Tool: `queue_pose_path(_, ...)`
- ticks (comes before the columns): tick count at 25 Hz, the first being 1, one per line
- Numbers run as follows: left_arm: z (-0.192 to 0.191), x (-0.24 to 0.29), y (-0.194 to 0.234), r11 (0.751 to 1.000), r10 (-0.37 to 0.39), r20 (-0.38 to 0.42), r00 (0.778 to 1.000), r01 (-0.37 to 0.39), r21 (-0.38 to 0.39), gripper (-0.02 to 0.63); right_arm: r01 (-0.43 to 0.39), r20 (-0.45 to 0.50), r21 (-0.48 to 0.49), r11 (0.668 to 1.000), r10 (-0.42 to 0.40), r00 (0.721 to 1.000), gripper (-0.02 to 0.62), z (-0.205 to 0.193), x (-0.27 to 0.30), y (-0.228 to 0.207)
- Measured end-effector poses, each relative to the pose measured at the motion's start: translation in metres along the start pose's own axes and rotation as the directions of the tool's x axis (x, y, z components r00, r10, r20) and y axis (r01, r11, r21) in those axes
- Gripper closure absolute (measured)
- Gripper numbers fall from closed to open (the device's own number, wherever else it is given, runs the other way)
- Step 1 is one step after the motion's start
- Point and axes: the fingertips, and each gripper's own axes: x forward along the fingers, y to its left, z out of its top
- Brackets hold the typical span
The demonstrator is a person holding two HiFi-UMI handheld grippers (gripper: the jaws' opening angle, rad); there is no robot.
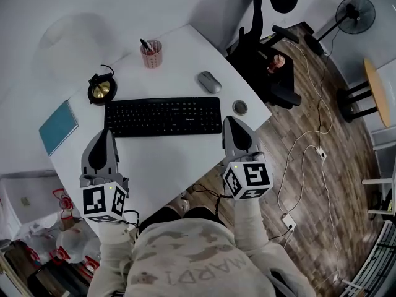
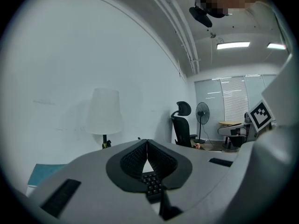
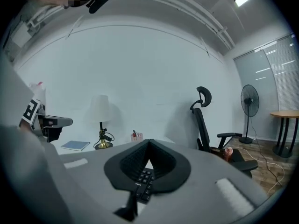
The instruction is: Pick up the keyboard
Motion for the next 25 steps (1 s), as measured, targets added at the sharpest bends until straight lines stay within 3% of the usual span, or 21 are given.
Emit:
queue_pose_path(11, -0.053, 0.034, 0.042, 1.000, 0.018, -0.156, 0.988, -0.020, -0.012, 0.594, 0.044, -0.175, 0.089, 0.995, -0.028, 0.984, 0.586, -0.059, 0.045, -0.023)
queue_pose_path(13, -0.063, 0.041, 0.050, 1.000, 0.016, -0.185, 0.983, -0.019, -0.010, 0.552, 0.057, -0.197, 0.103, 0.993, -0.036, 0.980, 0.586, -0.068, 0.053, -0.028)
queue_pose_path(25, -0.123, 0.073, 0.091, 0.999, 0.015, -0.342, 0.940, -0.032, -0.044, 0.478, 0.078, -0.310, 0.130, 0.988, -0.034, 0.950, 0.583, -0.110, 0.088, -0.044)
